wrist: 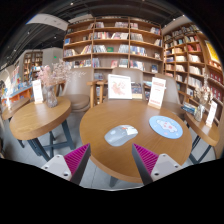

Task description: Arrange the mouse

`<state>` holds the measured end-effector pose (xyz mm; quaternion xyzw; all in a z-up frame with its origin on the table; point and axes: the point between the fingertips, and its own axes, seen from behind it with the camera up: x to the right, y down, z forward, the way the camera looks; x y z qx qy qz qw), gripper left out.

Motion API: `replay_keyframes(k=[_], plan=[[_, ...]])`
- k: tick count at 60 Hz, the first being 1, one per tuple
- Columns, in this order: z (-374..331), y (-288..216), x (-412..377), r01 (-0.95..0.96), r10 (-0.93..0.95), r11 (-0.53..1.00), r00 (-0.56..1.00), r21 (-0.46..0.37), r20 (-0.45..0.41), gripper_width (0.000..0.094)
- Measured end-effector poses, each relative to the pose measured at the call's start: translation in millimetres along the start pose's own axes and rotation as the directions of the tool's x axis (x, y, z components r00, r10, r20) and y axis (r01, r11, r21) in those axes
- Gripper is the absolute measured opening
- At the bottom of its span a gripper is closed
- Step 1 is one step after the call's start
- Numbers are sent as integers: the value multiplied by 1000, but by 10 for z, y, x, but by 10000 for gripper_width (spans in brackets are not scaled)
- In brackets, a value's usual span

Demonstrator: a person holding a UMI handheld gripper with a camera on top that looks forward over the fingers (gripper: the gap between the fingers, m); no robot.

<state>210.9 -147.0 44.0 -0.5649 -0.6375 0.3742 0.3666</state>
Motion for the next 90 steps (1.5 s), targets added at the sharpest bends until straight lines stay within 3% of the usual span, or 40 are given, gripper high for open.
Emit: replay_keyframes(k=[35, 63, 79, 85, 90], plan=[[1128, -44, 126, -83, 77, 991, 995, -104, -58, 850], [1872, -308, 92, -103, 100, 982, 995, -158, -26, 849], [1998, -376, 53, -83, 80, 986, 997, -147, -21, 848], [2019, -376, 63, -72, 69, 987, 997, -147, -24, 795], [2048, -391, 112, -77, 73, 986, 997, -146, -34, 646]])
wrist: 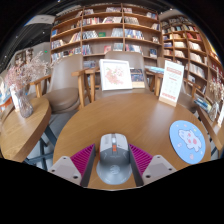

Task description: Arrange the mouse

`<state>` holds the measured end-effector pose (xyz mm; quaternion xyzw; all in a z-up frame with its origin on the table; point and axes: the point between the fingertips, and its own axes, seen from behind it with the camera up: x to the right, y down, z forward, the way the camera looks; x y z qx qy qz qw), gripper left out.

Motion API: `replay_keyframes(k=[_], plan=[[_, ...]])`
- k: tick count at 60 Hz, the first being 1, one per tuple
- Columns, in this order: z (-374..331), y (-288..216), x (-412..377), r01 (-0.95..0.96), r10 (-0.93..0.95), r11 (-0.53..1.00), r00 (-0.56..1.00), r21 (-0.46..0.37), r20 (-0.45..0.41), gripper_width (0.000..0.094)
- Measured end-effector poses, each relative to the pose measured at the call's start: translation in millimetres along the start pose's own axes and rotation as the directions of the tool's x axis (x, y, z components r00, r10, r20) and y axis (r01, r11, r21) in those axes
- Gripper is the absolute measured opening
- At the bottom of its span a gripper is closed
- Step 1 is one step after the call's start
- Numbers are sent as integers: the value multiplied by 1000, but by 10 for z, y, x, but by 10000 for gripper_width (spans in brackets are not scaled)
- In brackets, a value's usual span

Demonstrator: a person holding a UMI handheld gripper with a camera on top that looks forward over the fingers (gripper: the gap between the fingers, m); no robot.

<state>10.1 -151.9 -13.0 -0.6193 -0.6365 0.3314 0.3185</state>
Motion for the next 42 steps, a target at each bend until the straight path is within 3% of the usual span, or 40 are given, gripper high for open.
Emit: replay_keyframes(k=[1, 2, 5, 13, 23, 31, 36, 42], plan=[[8, -5, 15, -2, 2, 1000, 1000, 0, -3, 609], [13, -10, 28, -3, 3, 1000, 1000, 1, -6, 505], [7, 0, 13, -3, 3, 1000, 1000, -7, 4, 474], [-125, -73, 45, -19, 20, 999, 999, -34, 33, 457], [-476, -594, 502, -33, 32, 998, 999, 48, 27, 458], [-607, -915, 1259, -6, 9, 995, 999, 99, -32, 446], [-519, -924, 1751, 16, -4, 994, 993, 106, -114, 447], [-393, -767, 2267, 12, -1, 997, 988, 77, -152, 444]])
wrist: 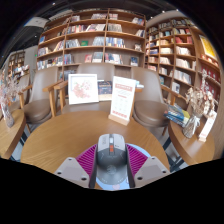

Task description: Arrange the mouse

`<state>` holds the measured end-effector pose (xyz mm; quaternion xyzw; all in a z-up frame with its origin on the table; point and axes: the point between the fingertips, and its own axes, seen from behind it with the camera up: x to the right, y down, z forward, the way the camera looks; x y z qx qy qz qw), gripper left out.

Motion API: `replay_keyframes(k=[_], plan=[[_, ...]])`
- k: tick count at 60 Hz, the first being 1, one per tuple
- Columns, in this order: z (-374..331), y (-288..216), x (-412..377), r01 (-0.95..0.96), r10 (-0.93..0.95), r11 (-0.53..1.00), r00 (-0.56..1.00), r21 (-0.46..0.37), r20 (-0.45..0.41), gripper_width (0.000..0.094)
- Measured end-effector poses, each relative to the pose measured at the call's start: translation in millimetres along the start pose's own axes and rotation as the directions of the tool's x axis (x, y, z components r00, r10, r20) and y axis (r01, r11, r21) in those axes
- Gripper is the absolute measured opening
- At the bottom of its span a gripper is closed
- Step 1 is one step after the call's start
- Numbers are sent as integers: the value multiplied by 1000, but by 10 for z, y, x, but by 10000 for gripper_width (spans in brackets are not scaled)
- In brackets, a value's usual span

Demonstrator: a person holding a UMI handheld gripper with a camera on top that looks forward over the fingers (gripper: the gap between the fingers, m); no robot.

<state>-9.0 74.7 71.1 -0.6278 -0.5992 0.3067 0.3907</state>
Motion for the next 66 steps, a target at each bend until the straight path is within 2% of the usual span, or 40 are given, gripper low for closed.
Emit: replay_keyframes(k=[7, 20, 25, 28, 32, 35, 39, 52, 66], plan=[[217, 321, 323, 6, -6, 999, 1000, -47, -6, 445], [459, 736, 453, -66, 68, 992, 998, -103, 9, 445], [472, 748, 458, -85, 87, 992, 996, -90, 25, 500], [460, 748, 427, -74, 78, 993, 996, -95, 38, 575], [426, 724, 468, -71, 73, 993, 997, -92, 25, 872], [370, 673, 521, -68, 69, 995, 998, -77, 1, 804], [236, 606, 557, -77, 76, 995, 997, -61, -10, 859], [-717, 542, 448, -82, 82, 996, 997, -31, 14, 858], [-1855, 799, 277, -16, 16, 1000, 1000, -10, 21, 854]])
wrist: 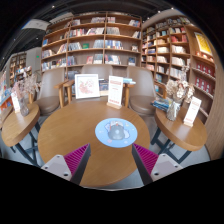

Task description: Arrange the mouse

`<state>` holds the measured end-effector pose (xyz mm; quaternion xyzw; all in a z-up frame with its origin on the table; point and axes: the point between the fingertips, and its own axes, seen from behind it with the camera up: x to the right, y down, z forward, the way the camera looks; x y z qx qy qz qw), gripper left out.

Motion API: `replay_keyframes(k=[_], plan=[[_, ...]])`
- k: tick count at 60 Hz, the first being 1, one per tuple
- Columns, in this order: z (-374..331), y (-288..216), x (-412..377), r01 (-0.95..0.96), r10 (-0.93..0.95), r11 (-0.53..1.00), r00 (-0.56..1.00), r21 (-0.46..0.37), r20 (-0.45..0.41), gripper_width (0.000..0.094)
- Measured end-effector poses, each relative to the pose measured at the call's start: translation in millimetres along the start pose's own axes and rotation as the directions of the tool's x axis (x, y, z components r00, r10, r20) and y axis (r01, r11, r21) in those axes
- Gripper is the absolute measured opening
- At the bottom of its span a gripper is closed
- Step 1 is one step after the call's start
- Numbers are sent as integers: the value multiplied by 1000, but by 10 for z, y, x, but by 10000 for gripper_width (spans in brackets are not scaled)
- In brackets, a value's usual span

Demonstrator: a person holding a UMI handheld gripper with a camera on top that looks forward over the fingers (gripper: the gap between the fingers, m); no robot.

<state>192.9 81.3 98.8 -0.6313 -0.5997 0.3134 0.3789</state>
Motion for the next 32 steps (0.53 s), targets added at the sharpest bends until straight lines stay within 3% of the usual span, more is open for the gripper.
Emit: replay_keyframes(k=[15, 23, 32], plan=[[-726, 163, -146, 63, -64, 997, 998, 46, 19, 855], [-908, 212, -242, 57, -60, 997, 996, 54, 61, 852], [-1018, 229, -211, 50, -53, 997, 997, 66, 49, 853]])
